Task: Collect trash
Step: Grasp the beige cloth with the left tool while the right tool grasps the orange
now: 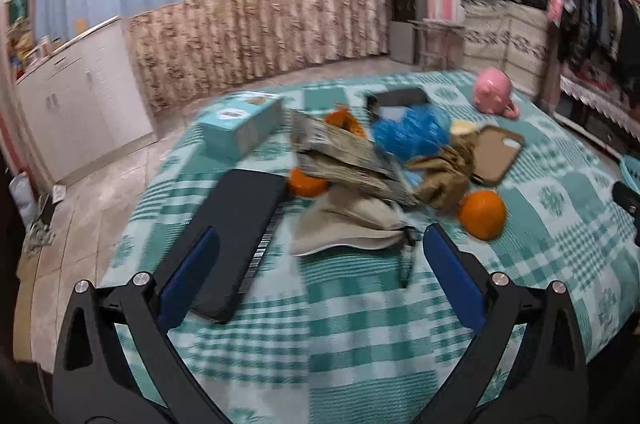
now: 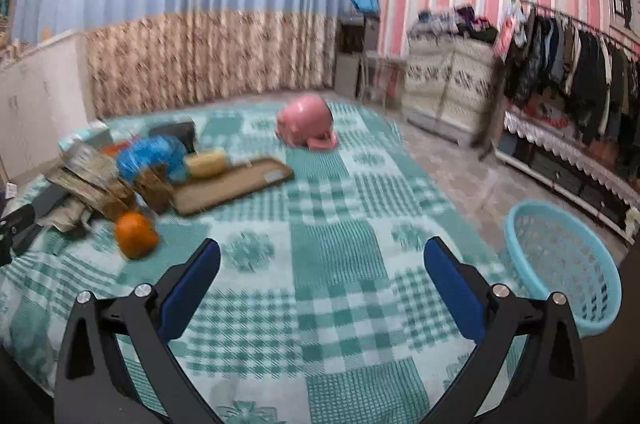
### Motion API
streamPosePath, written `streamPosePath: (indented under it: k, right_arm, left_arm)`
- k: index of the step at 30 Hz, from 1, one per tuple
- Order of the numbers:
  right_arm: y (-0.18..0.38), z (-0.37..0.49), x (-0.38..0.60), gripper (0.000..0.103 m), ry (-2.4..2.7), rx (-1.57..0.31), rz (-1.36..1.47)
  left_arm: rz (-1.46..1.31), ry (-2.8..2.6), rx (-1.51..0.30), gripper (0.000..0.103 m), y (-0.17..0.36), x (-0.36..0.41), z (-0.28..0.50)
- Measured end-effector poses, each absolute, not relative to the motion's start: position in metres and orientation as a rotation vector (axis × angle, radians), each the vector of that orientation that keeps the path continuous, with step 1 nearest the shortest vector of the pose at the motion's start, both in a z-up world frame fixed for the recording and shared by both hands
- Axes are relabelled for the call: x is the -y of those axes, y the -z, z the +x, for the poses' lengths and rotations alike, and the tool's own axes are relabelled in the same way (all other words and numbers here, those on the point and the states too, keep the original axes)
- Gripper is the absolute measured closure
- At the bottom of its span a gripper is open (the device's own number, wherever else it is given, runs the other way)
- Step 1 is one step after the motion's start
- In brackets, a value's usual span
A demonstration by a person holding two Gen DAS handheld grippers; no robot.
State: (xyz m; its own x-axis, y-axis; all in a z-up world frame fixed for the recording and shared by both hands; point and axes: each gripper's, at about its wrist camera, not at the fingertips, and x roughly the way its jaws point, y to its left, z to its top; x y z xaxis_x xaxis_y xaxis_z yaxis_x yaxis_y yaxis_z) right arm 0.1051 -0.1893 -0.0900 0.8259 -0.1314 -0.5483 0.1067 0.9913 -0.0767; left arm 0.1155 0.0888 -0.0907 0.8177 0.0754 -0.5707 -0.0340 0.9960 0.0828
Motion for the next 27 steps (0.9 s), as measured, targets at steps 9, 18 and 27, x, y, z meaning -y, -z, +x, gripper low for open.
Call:
streamPosePath:
  k: [9, 18, 27]
  right_arm:
    - [0.098, 0.109, 0.194, 0.004, 0.148, -0.605, -0.055]
    - [0.103, 0.111, 0.189, 0.004, 0.122, -0.64, -0.047]
    - [0.098, 0.105, 0.163, 0.004, 0.097, -0.63, -0.107]
  left_arm:
    - [0.118, 0.01, -0.682, 0.005, 0.105, -0.069, 0.148]
    - [0.086, 0.049, -0.79, 0.055, 0.126, -0.073, 0.173]
    - [0.124, 0.077, -0.764, 0.087, 0.114, -0.073, 0.13]
